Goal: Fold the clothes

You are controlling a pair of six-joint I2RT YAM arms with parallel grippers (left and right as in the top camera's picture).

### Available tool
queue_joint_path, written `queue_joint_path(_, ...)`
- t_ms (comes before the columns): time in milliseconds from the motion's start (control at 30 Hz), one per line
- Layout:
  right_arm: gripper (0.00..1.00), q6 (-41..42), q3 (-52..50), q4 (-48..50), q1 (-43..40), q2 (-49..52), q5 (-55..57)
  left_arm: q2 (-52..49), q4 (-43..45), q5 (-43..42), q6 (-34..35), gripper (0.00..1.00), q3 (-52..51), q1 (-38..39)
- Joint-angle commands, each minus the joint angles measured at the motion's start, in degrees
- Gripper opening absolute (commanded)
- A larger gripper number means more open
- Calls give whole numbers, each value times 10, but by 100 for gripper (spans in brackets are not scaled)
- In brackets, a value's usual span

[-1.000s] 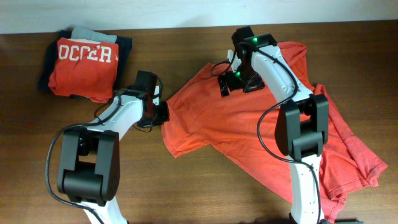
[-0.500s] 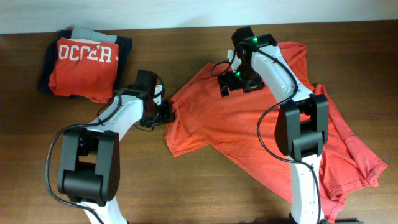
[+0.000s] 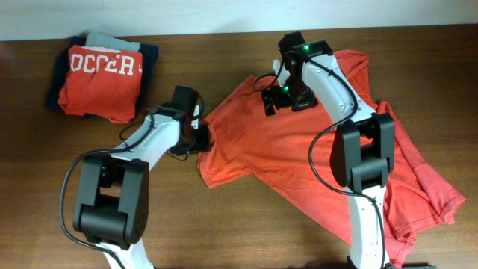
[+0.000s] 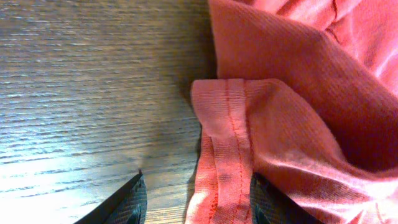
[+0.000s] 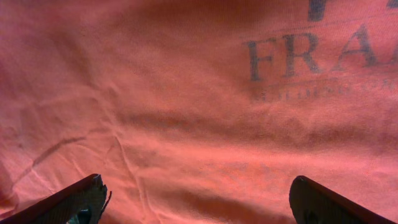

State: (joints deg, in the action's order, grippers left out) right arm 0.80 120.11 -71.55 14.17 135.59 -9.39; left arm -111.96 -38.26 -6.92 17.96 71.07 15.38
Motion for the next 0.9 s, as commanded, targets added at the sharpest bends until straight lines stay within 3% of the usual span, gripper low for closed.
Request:
queue_joint_path(0,99,-6,11,-1,-1,-29,-5,-6,-8,38,11,53,-5,20)
queue_joint_path(400,99,-6,11,-2,-1,-29,-5,-6,-83,91,49,52,-5,14)
queue_joint_path(600,99,-6,11,-2,-1,-29,-5,-6,-137,190,69,52,-6,-10)
queue_joint_path(867,99,-15,11,-3,-1,-29,-5,-6,-170,189,82,52,-7,-57)
